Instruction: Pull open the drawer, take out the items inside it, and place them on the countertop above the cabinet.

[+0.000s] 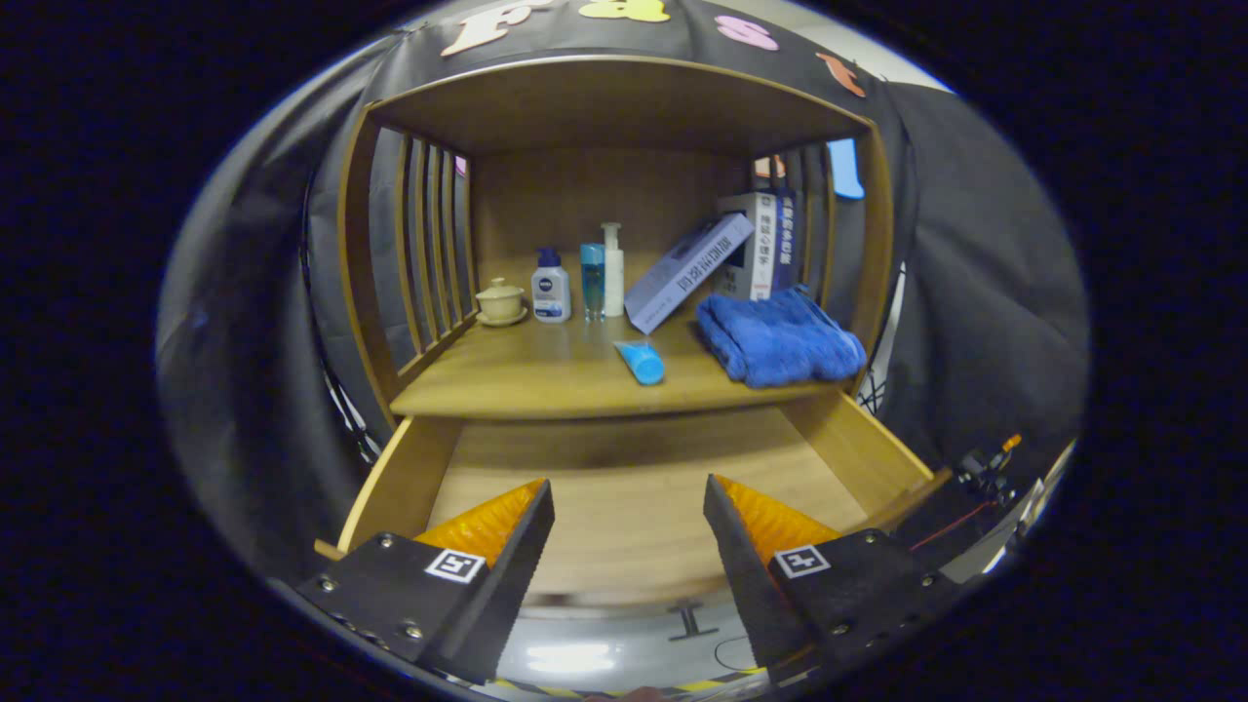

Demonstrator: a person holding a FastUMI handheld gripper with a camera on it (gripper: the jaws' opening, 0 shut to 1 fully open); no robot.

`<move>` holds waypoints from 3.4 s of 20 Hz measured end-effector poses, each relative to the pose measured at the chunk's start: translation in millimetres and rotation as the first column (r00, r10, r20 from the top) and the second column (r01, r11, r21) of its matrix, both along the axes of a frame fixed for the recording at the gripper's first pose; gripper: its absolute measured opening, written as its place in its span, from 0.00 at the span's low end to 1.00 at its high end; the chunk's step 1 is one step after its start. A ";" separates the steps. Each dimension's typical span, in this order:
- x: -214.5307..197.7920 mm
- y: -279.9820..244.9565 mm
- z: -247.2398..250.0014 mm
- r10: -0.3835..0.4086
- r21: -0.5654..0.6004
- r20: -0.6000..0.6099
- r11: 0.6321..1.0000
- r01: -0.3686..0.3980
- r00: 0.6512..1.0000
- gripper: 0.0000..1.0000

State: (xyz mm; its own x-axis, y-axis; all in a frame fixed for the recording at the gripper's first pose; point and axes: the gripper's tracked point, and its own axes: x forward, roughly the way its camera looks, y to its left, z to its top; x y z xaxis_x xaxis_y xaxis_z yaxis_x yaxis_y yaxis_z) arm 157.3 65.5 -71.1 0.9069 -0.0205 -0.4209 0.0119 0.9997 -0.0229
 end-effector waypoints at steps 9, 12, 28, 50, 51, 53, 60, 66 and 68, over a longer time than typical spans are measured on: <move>-56.4 -24.8 -70.8 -0.038 0.111 -0.058 0.993 0.045 0.998 0.95; -51.9 -21.8 -84.4 -0.025 0.129 -0.061 0.991 0.032 0.998 0.95; -21.3 -4.5 -88.9 0.054 0.181 0.026 0.982 -0.058 0.998 0.94; 93.7 17.6 -84.7 0.057 0.190 0.058 0.980 -0.067 0.997 0.95; 97.3 17.6 -84.7 0.055 0.190 0.059 0.980 -0.066 0.997 0.95; 104.8 19.4 -85.2 0.056 0.192 0.060 0.979 -0.067 0.997 0.95; 130.3 23.3 -86.0 0.053 0.194 0.059 0.979 -0.064 0.997 0.95; 146.6 26.7 -83.0 0.053 0.188 0.048 0.980 -0.061 0.997 0.95; 150.9 26.4 -83.4 0.058 0.197 0.047 0.978 -0.066 0.997 0.94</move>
